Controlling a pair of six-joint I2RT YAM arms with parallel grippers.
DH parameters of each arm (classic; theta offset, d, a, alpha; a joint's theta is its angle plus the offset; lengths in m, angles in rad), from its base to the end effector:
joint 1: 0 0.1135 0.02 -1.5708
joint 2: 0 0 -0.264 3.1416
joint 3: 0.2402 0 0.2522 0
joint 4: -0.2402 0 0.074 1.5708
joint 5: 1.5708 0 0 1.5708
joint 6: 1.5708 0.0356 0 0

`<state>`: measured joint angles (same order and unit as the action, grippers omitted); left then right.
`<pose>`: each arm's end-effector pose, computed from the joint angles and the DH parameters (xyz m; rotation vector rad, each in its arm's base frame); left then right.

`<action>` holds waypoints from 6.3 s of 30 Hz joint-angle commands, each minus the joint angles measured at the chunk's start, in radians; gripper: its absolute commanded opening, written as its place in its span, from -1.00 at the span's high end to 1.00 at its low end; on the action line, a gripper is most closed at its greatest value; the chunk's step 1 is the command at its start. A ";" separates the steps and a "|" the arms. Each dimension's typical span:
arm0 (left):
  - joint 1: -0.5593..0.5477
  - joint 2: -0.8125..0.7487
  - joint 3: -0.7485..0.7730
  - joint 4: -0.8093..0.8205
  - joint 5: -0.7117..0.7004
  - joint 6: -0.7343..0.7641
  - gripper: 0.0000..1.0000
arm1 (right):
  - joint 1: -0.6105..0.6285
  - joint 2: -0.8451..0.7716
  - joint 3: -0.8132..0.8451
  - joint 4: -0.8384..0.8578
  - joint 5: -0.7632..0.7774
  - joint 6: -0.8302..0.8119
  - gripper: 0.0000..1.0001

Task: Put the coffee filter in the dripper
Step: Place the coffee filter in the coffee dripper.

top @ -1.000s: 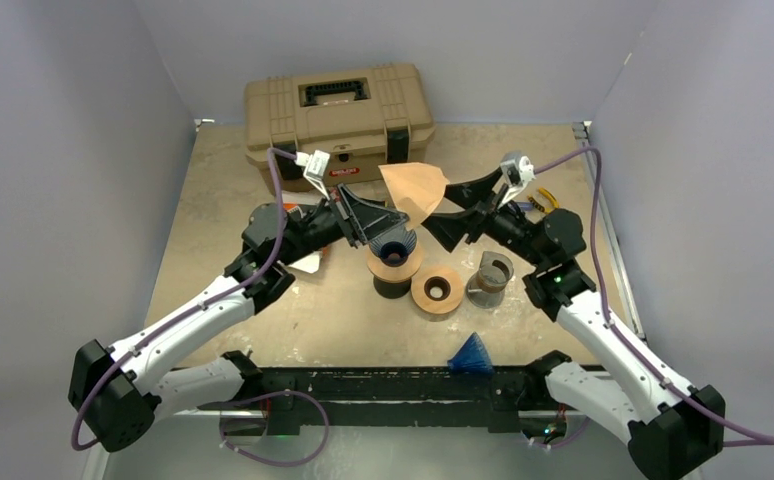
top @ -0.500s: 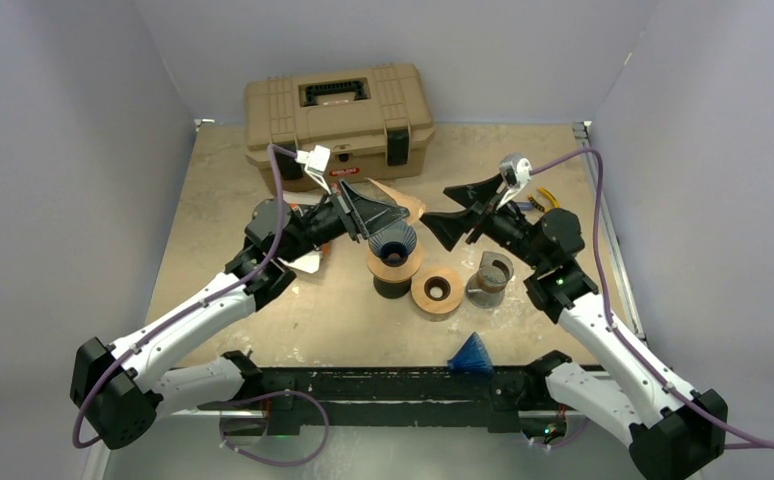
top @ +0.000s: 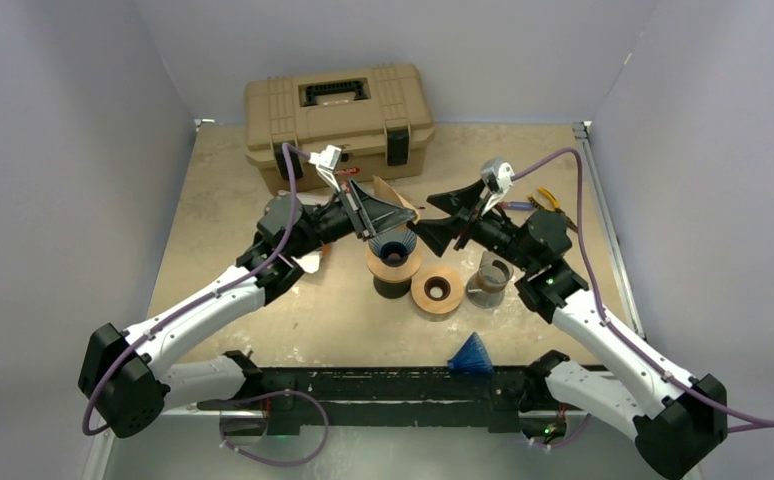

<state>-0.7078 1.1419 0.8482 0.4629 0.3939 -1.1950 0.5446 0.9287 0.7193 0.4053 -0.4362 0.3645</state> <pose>0.1943 -0.1842 0.3581 -0.0193 1.6975 -1.7858 0.1789 0.1259 0.3534 -0.5115 1.3855 1.0464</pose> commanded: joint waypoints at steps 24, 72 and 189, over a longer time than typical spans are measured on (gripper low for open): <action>0.017 -0.033 -0.020 0.112 -0.031 -0.064 1.00 | 0.022 -0.077 -0.047 0.064 0.122 -0.030 -0.51; 0.051 -0.174 -0.083 0.072 -0.012 -0.114 1.00 | 0.023 0.079 -0.004 0.221 0.201 0.034 -0.69; -0.031 -0.092 0.323 -0.886 -0.528 0.723 1.00 | 0.089 0.229 0.432 -0.435 0.022 0.061 -0.25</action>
<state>-0.7345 1.0714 1.1500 -0.4492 -0.1608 -0.4747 0.6304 1.2430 1.1297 -0.1135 -0.5034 0.4706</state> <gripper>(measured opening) 0.003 0.520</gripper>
